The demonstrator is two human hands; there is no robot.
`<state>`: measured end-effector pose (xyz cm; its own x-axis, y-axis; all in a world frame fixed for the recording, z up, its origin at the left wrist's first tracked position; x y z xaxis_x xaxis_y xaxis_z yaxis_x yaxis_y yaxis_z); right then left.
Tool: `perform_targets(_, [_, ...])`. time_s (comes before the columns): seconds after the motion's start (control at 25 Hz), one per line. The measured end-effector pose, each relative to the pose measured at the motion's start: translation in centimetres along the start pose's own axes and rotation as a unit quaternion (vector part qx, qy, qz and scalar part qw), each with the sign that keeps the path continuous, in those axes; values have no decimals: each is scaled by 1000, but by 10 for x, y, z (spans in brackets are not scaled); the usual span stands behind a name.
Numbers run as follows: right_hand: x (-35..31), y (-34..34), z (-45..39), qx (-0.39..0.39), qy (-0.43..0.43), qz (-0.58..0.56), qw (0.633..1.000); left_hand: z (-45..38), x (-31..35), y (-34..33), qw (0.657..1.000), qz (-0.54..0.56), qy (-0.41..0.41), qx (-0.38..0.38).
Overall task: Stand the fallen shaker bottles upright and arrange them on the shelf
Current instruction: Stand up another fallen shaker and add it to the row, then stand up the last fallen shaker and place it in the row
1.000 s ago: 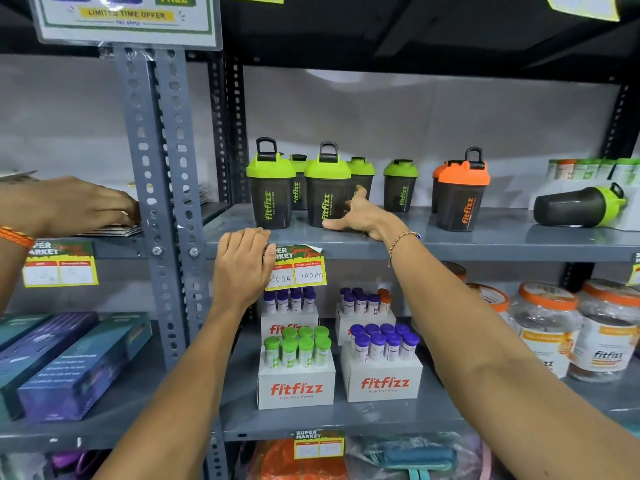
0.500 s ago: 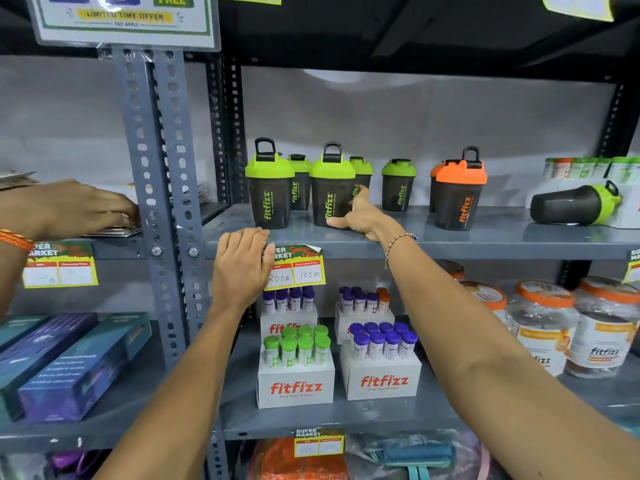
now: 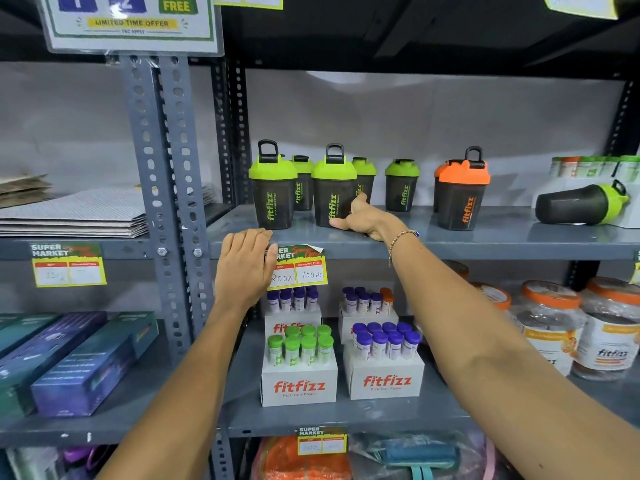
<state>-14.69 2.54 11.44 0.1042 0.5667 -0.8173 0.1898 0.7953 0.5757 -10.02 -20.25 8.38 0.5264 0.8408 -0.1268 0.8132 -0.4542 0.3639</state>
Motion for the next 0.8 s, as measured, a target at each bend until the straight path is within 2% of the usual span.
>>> perform_targets(0.12, [0, 2, 10, 2, 26, -18, 1000, 0, 1, 1, 1000, 15, 2, -4])
perform_targets(0.2, [4, 10, 21, 38, 50, -46, 997, 0, 0, 5, 999, 27, 32, 7])
perform_targets(0.28, [14, 33, 41, 136, 85, -78, 984, 2, 0, 9, 994, 40, 101, 32])
perform_targets(0.36, [27, 62, 67, 233, 119, -135, 956, 3, 10, 11, 985, 49, 153, 58])
perform_targets(0.44, [47, 91, 86, 276, 130, -206, 930, -3, 39, 8, 987, 63, 127, 74])
perform_targets(0.56, [87, 145, 95, 325, 102, -296, 893, -24, 108, -4, 991, 104, 41, 76])
perform_targets(0.72, [151, 220, 92, 362, 1, -377, 852, -53, 210, -35, 990, 131, -50, 3])
perform_targets(0.8, [194, 264, 90, 394, -48, -400, 826, -64, 251, -52, 990, 123, -68, -24])
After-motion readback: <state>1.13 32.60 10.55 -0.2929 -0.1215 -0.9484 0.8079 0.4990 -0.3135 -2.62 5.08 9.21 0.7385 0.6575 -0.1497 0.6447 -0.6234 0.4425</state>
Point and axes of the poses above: each hand's wrist, its own z-axis away from the middle knuckle, its own y-axis out of the back of the hand, x = y × z, the point moved 9 cm from there along -z, towards the middle knuckle, and after that the axes turned 4 degrees about -y, right-handed, at the moved point
